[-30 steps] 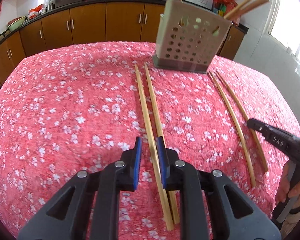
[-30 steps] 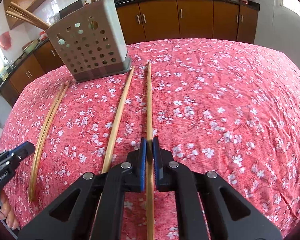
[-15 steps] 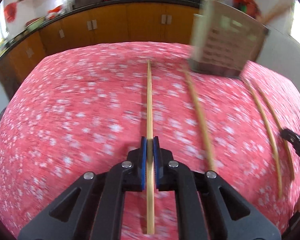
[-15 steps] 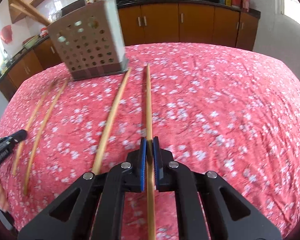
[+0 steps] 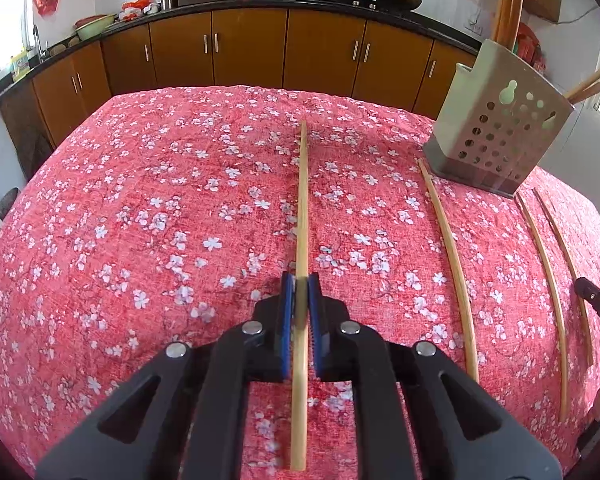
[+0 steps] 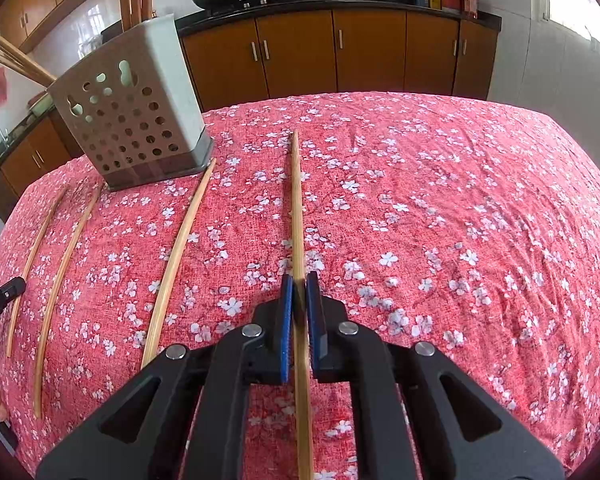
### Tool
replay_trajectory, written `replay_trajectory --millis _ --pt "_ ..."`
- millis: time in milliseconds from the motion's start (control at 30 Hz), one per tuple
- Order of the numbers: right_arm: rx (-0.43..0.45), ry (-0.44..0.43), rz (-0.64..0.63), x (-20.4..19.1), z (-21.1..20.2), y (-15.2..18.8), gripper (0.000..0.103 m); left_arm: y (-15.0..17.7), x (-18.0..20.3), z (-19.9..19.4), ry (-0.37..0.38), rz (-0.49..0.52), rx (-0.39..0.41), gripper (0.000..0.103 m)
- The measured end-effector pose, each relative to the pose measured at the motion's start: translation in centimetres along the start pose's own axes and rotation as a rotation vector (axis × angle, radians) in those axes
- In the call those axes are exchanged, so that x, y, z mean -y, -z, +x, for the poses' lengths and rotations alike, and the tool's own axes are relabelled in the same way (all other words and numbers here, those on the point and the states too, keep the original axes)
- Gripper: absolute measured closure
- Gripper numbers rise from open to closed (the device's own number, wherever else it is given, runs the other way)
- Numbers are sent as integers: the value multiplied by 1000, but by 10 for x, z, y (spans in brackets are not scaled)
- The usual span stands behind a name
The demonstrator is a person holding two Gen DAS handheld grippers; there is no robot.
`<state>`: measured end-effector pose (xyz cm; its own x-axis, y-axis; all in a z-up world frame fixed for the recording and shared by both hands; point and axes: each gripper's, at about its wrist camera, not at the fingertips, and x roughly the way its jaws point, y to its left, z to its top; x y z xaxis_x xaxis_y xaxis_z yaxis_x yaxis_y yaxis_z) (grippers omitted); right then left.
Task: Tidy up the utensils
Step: 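Hold the grasped chopsticks against the table with both tools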
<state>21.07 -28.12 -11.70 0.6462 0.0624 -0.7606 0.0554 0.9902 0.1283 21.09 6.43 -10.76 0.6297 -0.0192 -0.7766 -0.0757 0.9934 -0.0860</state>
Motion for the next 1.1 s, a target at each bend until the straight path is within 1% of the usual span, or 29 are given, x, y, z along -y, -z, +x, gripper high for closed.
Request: replay_trajectory --millis 500,1100 --pt "1 -13 15 2 -2 1 94 1 0 -6 -3 -4 2 93" --pt "1 -6 13 0 0 1 94 1 1 -6 -4 -7 2 93"
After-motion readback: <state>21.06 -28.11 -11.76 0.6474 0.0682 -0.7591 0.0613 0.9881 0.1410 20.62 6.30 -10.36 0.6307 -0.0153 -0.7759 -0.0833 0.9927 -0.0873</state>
